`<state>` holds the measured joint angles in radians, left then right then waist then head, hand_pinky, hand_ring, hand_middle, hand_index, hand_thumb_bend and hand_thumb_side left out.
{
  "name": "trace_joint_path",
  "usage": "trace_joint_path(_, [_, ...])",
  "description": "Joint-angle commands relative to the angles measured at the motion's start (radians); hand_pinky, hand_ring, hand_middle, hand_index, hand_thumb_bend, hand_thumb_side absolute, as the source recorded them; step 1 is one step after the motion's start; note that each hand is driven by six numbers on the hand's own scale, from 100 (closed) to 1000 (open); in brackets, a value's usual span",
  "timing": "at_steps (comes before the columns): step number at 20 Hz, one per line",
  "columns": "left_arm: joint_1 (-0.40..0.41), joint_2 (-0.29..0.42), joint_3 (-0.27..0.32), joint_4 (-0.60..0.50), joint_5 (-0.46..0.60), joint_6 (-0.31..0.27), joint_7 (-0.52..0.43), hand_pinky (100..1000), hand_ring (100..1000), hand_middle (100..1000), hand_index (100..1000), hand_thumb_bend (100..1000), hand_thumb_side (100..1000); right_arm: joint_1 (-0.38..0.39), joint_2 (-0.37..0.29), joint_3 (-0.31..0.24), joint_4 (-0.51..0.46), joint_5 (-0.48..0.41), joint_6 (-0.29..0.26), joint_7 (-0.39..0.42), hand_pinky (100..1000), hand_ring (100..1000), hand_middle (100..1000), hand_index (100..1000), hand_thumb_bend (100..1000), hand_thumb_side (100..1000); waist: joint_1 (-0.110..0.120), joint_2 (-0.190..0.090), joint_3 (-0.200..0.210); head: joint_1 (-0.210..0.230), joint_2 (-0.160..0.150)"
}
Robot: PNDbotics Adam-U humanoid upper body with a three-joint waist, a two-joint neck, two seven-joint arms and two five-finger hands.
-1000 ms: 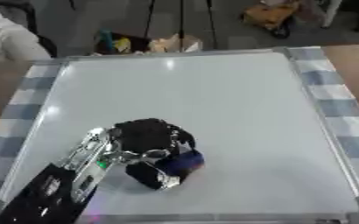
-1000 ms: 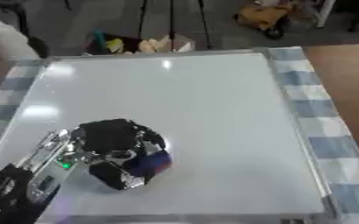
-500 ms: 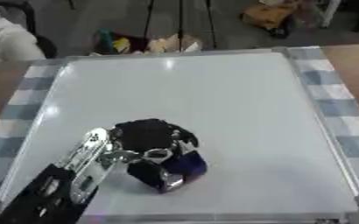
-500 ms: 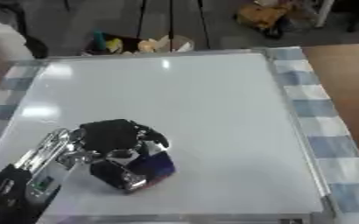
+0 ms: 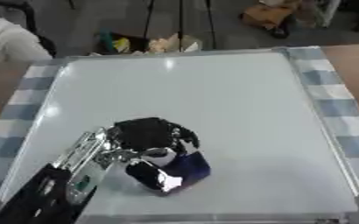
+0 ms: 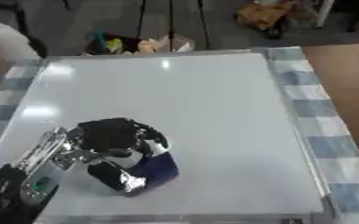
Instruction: Wipe the whiteboard clean with a brush.
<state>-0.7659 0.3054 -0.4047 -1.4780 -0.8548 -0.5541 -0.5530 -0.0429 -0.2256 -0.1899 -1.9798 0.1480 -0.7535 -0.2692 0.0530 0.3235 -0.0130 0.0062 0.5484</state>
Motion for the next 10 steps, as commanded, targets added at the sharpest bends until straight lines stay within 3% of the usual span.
trace_joint_path(1, [-0.008,0.043,0.006,-0.044,0.035,-0.353,-0.345,482,762,745,487,100,543,0.0,-0.021,-0.004,-0.02,0.004,-0.003,-0.004,714,852,631,809,100,840,-0.005,-0.017,0.001,-0.004,-0.012])
trace_joint_path(5, [-0.001,0.078,0.044,-0.1,0.077,-0.353,-0.298,550,793,795,494,100,445,0.001,-0.02,-0.005,-0.02,0.007,-0.005,-0.008,715,852,631,808,100,842,-0.008,-0.016,0.004,-0.011,-0.015])
trace_joint_path(8, [0.012,0.107,0.095,-0.14,0.078,-0.353,-0.253,562,793,777,497,100,447,0.003,-0.018,-0.006,-0.02,0.011,-0.008,-0.011,715,851,632,808,100,843,-0.01,-0.016,0.007,-0.017,-0.016])
trace_joint_path(10, [0.025,0.123,0.128,-0.166,0.086,-0.35,-0.222,557,783,751,502,100,496,0.005,-0.016,-0.009,-0.02,0.014,-0.011,-0.015,715,851,632,808,100,844,-0.014,-0.015,0.011,-0.026,-0.018])
